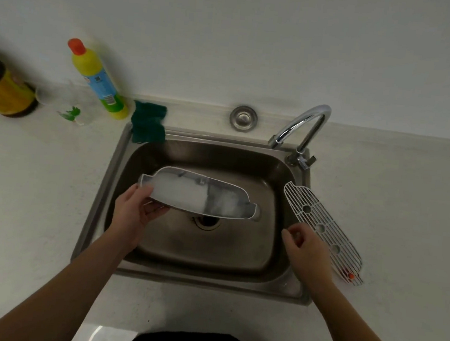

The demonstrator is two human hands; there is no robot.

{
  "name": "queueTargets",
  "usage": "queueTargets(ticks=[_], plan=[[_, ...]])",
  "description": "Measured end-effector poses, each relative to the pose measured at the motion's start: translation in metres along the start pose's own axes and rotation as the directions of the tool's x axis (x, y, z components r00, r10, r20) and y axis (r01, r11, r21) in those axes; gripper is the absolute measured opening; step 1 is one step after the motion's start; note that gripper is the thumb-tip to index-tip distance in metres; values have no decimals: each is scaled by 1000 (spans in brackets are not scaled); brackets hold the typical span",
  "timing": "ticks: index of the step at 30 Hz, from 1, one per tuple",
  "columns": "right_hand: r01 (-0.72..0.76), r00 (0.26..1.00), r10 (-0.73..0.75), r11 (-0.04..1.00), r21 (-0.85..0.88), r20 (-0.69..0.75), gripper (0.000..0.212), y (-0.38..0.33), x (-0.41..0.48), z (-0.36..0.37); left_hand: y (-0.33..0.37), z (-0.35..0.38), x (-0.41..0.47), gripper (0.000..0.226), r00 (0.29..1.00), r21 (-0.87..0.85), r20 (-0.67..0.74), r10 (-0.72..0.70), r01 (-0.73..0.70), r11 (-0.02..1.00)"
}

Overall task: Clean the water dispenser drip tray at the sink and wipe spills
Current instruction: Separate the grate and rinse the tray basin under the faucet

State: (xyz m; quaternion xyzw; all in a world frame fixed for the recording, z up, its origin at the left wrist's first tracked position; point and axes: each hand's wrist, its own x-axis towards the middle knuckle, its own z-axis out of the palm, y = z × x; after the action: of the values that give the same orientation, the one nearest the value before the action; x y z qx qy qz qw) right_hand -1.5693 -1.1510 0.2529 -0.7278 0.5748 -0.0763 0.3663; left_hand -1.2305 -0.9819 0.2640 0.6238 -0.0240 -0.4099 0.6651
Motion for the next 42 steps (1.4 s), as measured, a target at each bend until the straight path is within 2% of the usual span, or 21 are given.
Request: queueTargets(ticks=[4,8,13,16,20,23,26,31,34,37,40,42], plan=[[38,998,-37,999,-23,59,8,-4,-1,8,12,-2,6,39,999,56,-5,47,-47,997],[46,989,-39,998,-45,140,7,-7,1,14,23,0,6,25,989,174,55,140,-147,974],[46,977,-33,997,-60,211,9,-8,1,20,44,10,-3,29,948,347,154,277,-314,884],[64,972,-46,996,-69,229,12,-7,0,23,58,17,-8,38,880,455,266,393,-474,754],[56,961,-37,996,-63,273,6,-5,1,25,80,27,-19,41,783,471,383,490,-622,625],[72,957,-51,995,-64,287,7,-5,1,25,96,33,-27,44,719,430,459,522,-694,577],[66,955,-44,996,-66,293,7,-3,2,26,103,33,-31,50,649,444,542,534,-761,473],[77,950,-45,993,-94,309,9,3,3,31,93,33,-32,64,574,469,650,498,-819,331],[81,954,-49,992,-94,296,6,3,3,30,90,33,-31,64,597,501,644,478,-801,327],[92,956,-58,990,-104,288,3,-1,7,24,83,32,-34,53,678,533,541,497,-734,421],[146,959,-112,982,-118,259,4,-8,20,11,74,28,-35,47,718,535,448,532,-692,484],[172,971,-145,976,-133,190,9,-12,35,0,65,24,-33,43,750,540,367,550,-653,530]])
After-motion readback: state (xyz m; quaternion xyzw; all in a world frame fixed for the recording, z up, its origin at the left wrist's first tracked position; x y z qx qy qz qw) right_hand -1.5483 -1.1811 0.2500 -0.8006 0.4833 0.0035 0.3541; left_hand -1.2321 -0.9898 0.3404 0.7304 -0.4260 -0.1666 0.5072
